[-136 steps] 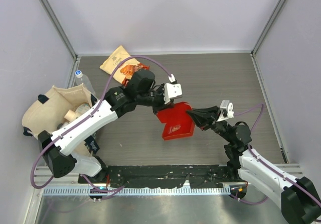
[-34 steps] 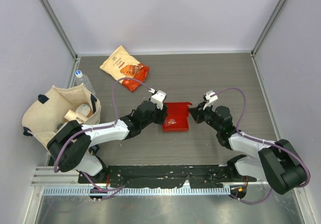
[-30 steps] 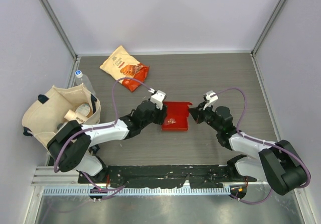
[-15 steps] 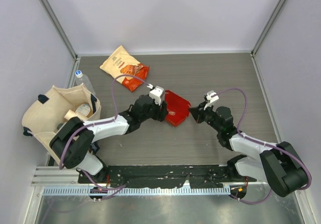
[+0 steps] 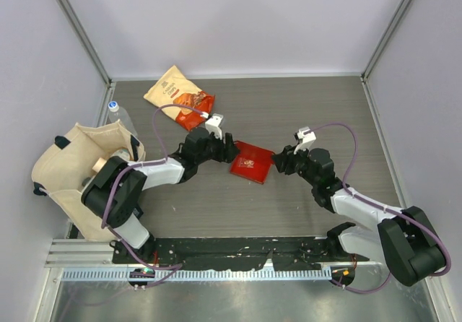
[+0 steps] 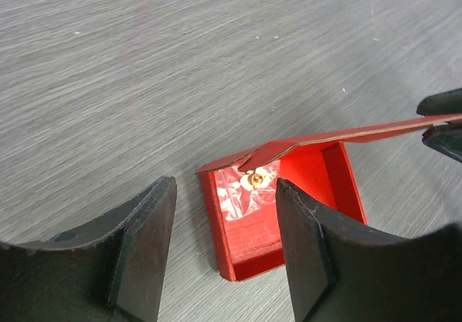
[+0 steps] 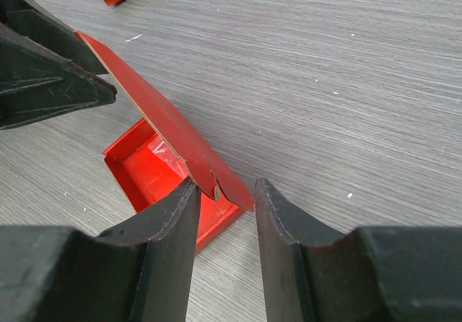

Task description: Fold the paper box

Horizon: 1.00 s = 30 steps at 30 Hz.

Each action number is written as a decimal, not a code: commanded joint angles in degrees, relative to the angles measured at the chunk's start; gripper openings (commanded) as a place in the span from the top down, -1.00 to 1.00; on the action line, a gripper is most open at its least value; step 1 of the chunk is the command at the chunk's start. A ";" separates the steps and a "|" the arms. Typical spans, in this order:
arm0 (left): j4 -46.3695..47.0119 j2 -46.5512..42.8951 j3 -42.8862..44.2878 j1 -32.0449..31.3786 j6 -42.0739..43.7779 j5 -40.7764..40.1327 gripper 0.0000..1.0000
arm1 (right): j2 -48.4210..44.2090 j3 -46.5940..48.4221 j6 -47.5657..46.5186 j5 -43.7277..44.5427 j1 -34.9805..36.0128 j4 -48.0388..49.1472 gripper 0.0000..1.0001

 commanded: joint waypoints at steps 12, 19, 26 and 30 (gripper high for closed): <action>1.60 5.55 6.56 2.46 19.52 14.88 -0.38 | 4.06 3.20 -2.14 0.38 0.25 0.33 0.23; -1.24 8.10 10.34 3.61 22.44 22.44 -0.25 | 4.77 3.47 -2.67 -1.11 0.25 1.38 0.34; -3.86 8.90 10.87 3.52 21.73 23.76 0.17 | 6.08 4.52 -3.28 -1.11 0.25 1.65 0.49; -3.69 7.32 9.12 3.34 19.98 21.40 0.18 | 7.14 4.96 -3.19 -0.59 0.25 1.82 0.59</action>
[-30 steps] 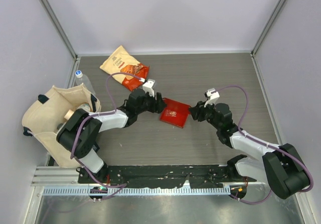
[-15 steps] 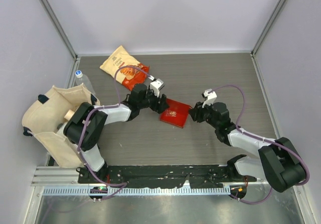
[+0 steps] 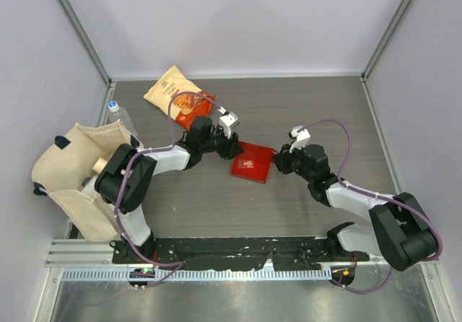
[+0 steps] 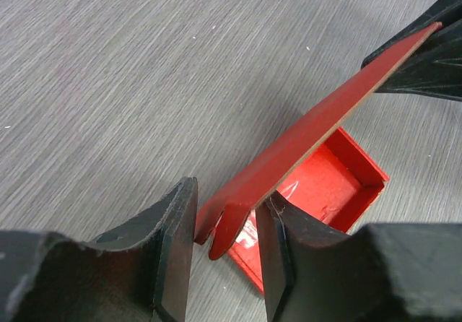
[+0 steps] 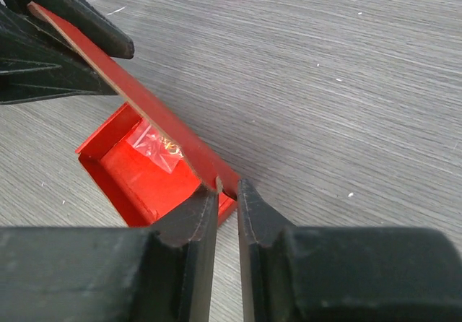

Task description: Fold the paper box

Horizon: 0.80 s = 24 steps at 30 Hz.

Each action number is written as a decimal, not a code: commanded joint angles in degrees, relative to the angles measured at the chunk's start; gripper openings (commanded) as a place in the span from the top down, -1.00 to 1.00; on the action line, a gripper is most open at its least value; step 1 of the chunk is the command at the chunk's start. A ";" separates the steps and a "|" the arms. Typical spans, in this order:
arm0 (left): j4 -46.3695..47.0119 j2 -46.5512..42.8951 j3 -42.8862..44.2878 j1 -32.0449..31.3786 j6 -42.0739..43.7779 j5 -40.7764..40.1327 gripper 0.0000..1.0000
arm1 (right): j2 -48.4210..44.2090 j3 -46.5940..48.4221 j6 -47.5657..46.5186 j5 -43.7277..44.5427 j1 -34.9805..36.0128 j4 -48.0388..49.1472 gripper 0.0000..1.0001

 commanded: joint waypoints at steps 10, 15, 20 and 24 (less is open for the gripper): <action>0.28 -3.21 -2.48 -0.73 -2.32 -4.79 0.15 | 1.33 2.95 -1.01 1.74 0.31 3.49 0.77; 1.95 -3.73 -2.48 -0.81 -2.86 -6.11 0.51 | 0.98 2.95 -0.92 1.65 0.31 3.58 0.81; 1.52 -5.05 -1.96 -2.57 -3.82 -13.31 0.82 | 1.06 3.48 0.13 2.96 1.01 3.75 0.98; 1.70 -6.28 -1.34 -6.25 -6.80 -27.35 1.00 | 1.59 5.41 3.99 9.46 2.77 1.91 0.99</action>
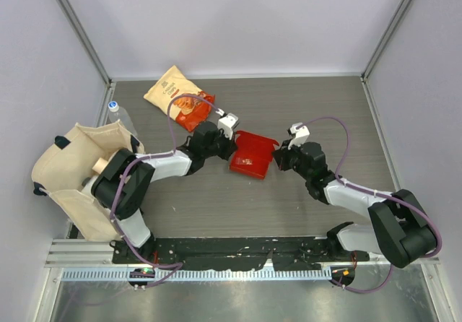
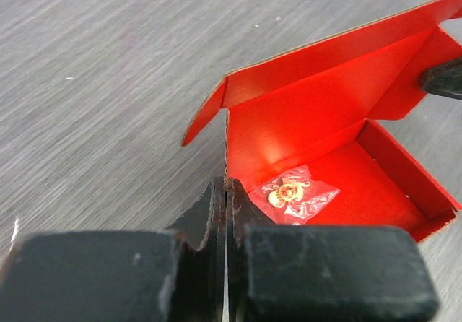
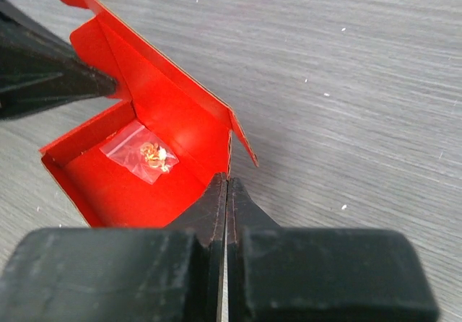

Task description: Fold the paper box

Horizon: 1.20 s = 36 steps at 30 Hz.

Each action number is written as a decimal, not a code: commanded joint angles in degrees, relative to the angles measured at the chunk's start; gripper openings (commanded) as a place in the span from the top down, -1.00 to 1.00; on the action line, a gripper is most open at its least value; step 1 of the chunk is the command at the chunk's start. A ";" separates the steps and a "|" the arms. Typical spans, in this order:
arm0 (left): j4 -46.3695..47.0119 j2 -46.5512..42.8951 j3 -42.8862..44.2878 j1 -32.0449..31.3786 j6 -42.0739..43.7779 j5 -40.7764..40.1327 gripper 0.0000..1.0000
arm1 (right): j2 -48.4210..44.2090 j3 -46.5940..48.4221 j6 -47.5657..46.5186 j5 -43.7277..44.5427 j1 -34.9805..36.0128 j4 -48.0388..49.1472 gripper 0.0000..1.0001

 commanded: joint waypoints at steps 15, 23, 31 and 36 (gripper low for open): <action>9.36 7.34 8.59 -15.05 -22.14 -64.20 1.00 | 11.17 11.57 15.05 63.26 19.85 1.02 0.99; 20.00 7.62 -0.45 -15.13 -26.80 -61.30 1.00 | 17.15 7.45 17.51 66.44 23.63 10.51 0.99; 27.91 6.73 -8.90 -15.13 -32.25 -58.22 1.00 | 18.21 3.67 22.26 69.95 27.58 13.86 0.98; 31.52 6.73 -11.54 -15.22 -32.69 -57.34 1.00 | 17.51 1.29 24.28 71.01 30.22 15.27 0.98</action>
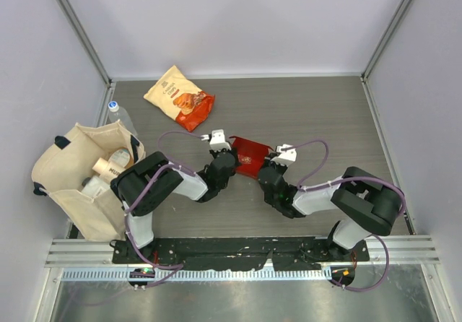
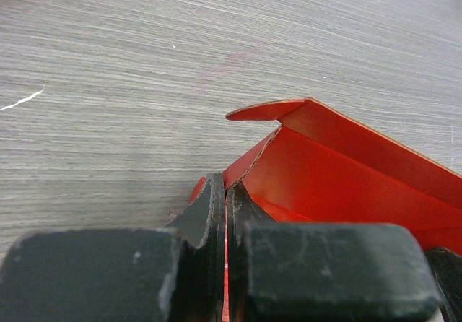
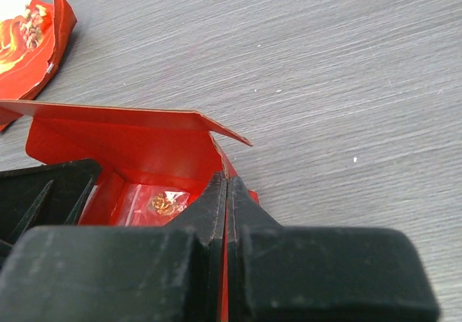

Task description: Fold the paper box

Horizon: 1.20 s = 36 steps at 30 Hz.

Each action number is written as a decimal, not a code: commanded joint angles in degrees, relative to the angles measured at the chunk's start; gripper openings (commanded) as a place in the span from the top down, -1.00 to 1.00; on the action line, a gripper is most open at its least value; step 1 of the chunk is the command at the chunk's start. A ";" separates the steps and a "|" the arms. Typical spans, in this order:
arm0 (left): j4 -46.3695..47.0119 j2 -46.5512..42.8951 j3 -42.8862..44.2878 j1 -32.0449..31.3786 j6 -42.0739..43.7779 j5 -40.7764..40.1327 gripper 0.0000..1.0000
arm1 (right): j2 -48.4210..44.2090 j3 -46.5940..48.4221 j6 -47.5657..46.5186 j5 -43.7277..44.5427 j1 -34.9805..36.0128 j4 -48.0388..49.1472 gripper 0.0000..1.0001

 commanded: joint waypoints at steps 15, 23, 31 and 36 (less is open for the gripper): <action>9.11 -2.61 -9.33 0.69 3.13 4.40 1.00 | -7.65 -3.58 -1.42 -1.81 2.78 -6.19 0.71; 6.65 -3.22 -8.46 0.69 3.66 6.07 0.99 | -17.23 -0.76 -4.96 -17.09 0.77 -25.17 0.14; 2.60 -5.42 -7.05 0.69 6.73 6.51 1.00 | -32.88 4.77 -11.19 -45.72 -17.30 -47.40 -0.27; 1.99 -8.23 -7.13 0.69 15.51 10.98 1.00 | -31.32 10.48 -14.45 -56.48 -27.01 -47.79 -0.27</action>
